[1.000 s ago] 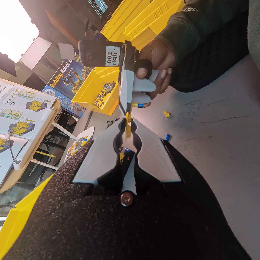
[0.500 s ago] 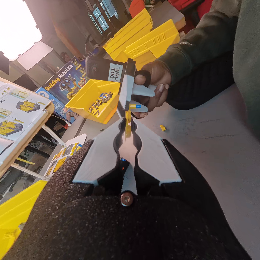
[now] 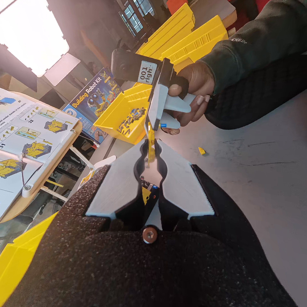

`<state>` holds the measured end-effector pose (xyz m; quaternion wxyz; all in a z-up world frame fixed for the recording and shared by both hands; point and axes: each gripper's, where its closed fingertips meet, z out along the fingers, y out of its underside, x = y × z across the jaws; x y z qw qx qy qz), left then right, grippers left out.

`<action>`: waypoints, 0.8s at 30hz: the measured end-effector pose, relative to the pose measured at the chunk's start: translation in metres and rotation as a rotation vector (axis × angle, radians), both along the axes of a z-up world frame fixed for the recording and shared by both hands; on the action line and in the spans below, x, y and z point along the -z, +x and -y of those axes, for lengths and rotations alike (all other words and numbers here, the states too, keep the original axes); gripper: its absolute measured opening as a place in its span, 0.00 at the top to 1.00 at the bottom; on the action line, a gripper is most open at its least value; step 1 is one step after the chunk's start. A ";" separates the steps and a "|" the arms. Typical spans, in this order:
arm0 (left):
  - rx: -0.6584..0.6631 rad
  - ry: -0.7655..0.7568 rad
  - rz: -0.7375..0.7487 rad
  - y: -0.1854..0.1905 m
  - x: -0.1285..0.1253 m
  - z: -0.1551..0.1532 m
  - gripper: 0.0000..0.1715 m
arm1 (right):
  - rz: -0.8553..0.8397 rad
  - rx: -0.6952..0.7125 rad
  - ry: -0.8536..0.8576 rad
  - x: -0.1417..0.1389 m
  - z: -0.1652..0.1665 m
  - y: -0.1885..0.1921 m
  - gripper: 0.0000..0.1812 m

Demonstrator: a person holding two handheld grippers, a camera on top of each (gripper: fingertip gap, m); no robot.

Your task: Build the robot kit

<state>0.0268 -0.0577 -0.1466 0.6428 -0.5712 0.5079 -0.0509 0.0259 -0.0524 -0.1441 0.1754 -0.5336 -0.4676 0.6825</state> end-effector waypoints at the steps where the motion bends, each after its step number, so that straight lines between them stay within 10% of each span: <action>1: -0.003 0.009 -0.011 0.000 0.000 0.000 0.96 | 0.001 0.002 0.002 0.000 0.000 0.000 0.93; 24: 0.048 -0.003 -0.072 0.007 0.012 0.008 0.97 | -0.005 -0.131 -0.157 0.012 0.013 0.003 0.98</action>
